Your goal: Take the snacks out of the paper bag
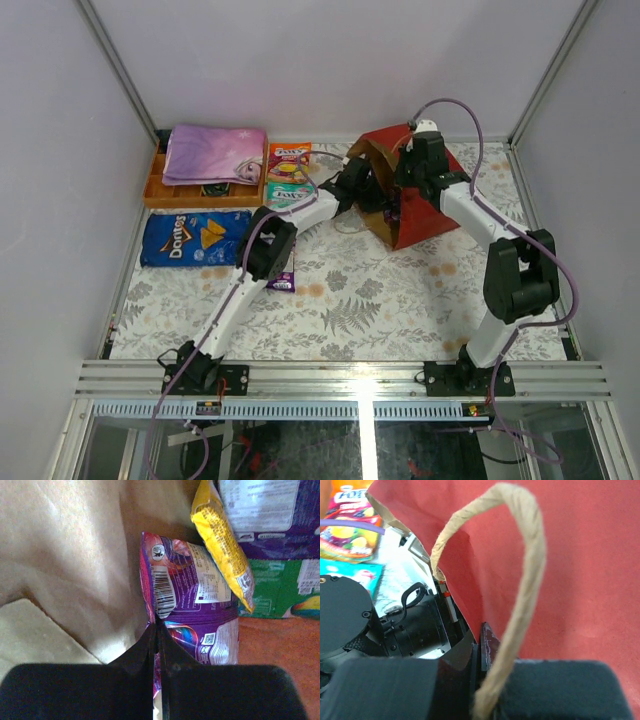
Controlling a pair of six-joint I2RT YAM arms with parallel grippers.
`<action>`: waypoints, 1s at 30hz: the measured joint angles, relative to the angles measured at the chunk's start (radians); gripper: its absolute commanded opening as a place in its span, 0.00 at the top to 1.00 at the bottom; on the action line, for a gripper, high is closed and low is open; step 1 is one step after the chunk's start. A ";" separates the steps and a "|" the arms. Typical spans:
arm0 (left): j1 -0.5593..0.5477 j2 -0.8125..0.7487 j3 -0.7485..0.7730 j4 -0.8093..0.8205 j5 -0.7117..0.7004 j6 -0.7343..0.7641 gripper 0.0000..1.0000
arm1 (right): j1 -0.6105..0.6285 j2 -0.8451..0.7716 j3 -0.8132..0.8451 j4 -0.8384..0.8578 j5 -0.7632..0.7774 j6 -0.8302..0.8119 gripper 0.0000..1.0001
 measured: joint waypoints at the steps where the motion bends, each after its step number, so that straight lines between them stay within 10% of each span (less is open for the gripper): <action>1: -0.005 0.032 0.052 -0.008 0.006 0.002 1.00 | -0.005 -0.007 -0.011 0.000 0.023 0.010 1.00; 8: -0.058 0.113 0.167 0.011 0.045 -0.005 1.00 | -0.053 -0.059 -0.089 -0.009 0.146 0.072 1.00; 17: -0.047 -0.233 -0.341 0.184 0.100 -0.003 1.00 | -0.093 -0.105 -0.105 -0.007 0.183 0.093 1.00; 30: 0.277 -0.658 -0.690 0.331 0.232 0.107 1.00 | -0.141 -0.101 -0.092 0.002 0.162 0.116 1.00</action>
